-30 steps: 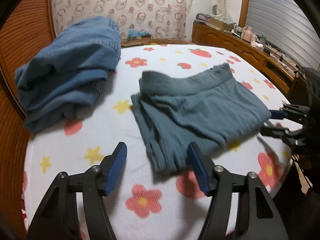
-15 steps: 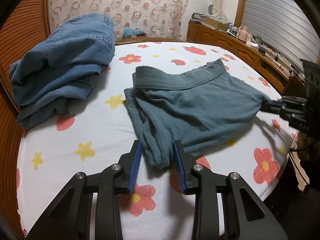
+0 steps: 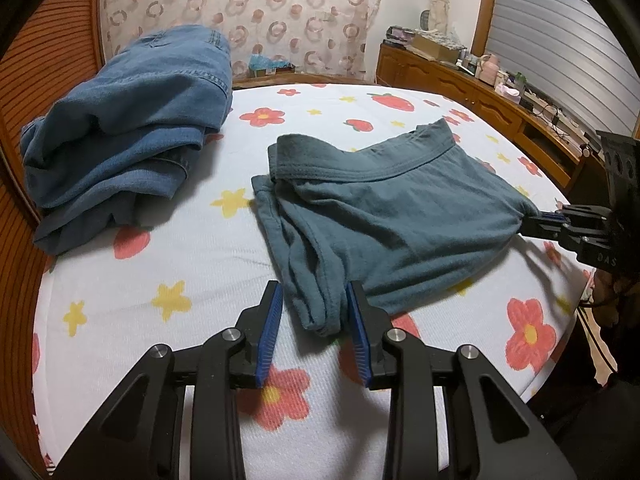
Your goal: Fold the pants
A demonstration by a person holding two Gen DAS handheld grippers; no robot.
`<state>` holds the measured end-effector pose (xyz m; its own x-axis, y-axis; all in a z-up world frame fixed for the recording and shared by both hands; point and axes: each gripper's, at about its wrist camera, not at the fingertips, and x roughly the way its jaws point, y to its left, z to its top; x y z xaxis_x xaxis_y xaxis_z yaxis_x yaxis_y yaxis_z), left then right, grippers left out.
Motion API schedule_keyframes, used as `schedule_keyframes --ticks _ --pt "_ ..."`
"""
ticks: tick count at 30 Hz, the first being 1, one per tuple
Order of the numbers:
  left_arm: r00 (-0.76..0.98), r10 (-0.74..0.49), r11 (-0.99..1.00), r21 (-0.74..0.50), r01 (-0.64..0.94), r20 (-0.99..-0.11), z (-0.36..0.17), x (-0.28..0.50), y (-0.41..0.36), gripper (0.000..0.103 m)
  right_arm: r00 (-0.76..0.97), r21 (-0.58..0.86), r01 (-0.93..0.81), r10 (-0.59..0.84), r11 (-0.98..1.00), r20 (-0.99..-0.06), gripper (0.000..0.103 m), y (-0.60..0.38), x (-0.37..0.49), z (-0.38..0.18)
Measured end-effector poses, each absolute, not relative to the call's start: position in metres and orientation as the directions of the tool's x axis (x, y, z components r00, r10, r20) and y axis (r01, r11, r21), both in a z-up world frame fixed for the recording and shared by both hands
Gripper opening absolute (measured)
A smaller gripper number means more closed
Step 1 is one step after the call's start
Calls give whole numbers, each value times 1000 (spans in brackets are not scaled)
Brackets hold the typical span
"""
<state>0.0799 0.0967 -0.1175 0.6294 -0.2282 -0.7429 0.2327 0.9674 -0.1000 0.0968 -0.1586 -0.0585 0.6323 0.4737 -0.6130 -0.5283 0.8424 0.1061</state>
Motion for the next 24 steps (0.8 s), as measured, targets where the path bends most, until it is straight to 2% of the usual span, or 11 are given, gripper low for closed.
schedule_keyframes --ticks 5,7,8,13,16,17,18,24 --pt "648 -218 970 -91 224 -730 -105 79 96 36 633 108 -527 475 843 -611 11 -163 93 -56" --pt "661 -204 974 -83 210 -722 -98 81 96 48 639 100 -525 469 845 -609 14 -164 92 -53" --pt "667 -200 976 -81 204 -717 -95 83 96 50 644 93 -523 464 847 -608 14 -164 90 -52" --pt "685 -191 977 -65 205 -703 -83 90 92 59 661 69 -518 450 852 -600 14 -168 87 -45" --pt "691 -183 977 -50 207 -700 -80 95 89 62 678 53 -506 435 861 -593 15 -171 85 -40" --pt "690 -176 978 -43 206 -703 -80 97 87 66 682 51 -504 433 862 -589 16 -172 84 -38" --pt "690 -165 979 -34 199 -705 -81 99 86 78 686 49 -500 430 864 -586 17 -172 85 -37" --pt "680 -162 980 -33 198 -716 -86 108 82 79 705 33 -487 416 873 -574 33 -172 86 -31"
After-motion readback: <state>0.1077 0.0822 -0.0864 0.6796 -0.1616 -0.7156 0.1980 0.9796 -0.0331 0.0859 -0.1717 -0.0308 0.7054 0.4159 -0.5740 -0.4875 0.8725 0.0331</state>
